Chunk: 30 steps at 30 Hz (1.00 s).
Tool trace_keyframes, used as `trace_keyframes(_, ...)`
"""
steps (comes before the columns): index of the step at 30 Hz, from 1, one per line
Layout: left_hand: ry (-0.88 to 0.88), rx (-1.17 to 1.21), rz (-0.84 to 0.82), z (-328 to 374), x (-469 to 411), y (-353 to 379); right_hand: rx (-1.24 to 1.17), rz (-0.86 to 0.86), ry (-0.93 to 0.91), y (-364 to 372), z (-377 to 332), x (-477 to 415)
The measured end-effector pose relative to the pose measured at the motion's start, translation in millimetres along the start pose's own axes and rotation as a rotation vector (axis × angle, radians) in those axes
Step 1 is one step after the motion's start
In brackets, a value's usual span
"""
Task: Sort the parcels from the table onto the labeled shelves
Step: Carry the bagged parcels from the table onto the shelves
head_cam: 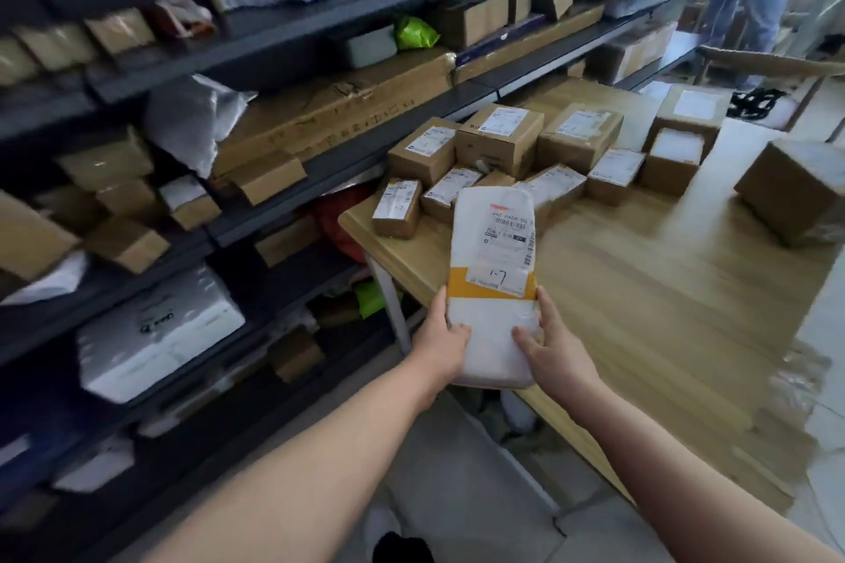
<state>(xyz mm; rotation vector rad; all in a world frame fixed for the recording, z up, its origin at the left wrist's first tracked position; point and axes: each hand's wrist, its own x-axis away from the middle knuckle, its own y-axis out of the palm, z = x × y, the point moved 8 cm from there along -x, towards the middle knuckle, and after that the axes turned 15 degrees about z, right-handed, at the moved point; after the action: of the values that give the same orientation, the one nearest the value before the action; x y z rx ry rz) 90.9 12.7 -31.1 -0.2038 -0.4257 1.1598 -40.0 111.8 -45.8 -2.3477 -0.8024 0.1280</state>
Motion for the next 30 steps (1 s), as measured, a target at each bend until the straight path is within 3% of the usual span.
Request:
trace_keyframes(12,-0.150,0.061,0.441,-97,73,-219,0.124,-0.384,-0.407,162,-123,122)
trace_keyframes(30,-0.381,0.335,1.008,-306,291,-599,0.180,-0.985,-0.882,458,-291,508)
